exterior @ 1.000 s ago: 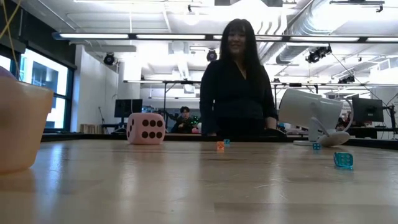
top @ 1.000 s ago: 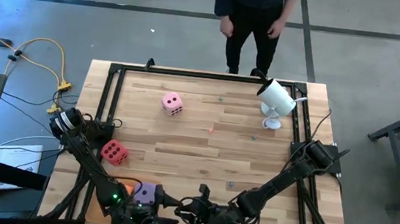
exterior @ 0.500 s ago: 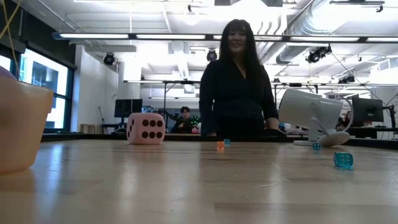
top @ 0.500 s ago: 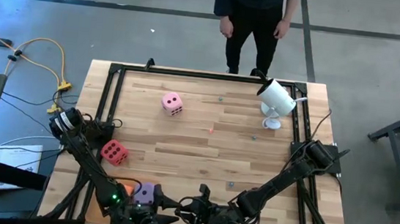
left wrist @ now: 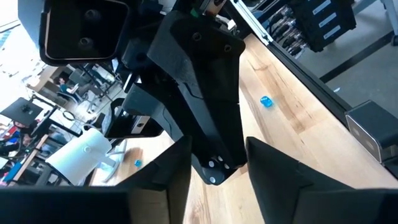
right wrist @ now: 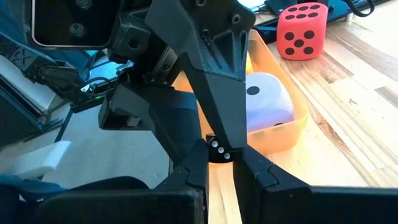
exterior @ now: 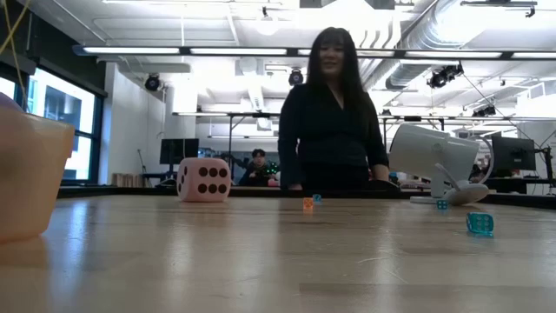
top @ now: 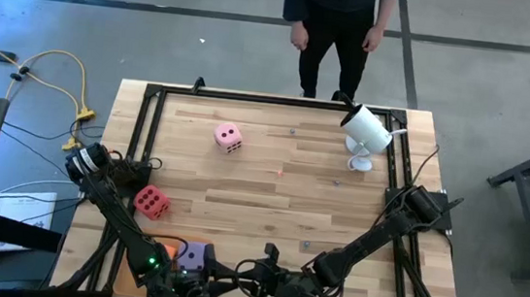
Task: Pick & Place Dice
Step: Put the small black dice into the orange bin
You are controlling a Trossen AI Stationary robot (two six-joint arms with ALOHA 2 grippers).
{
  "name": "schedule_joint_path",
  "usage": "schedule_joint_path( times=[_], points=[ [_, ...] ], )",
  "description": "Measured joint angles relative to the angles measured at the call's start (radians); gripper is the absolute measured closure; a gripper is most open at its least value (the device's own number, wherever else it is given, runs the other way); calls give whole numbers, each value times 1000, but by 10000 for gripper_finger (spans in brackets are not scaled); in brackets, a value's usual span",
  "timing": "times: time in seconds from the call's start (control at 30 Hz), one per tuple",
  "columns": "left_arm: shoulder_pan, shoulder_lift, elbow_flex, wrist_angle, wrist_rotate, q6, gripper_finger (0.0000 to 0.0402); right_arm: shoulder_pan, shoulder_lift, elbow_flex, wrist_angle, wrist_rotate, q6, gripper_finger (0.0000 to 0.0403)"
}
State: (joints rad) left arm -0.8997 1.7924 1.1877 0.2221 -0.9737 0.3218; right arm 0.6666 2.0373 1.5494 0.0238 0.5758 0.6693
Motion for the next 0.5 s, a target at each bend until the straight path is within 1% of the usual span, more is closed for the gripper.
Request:
schedule_joint_path(
  times=[0.23,0.33,0.5],
  points=[
    [0,0,1,-24,11,1,295,0,1,0,0,8,2,372],
    [0,-1,2,-31,27,3,298,1,2,-1,-1,20,2,372],
    [0,-2,2,-35,27,3,299,1,2,-1,10,20,2,372]
  ],
)
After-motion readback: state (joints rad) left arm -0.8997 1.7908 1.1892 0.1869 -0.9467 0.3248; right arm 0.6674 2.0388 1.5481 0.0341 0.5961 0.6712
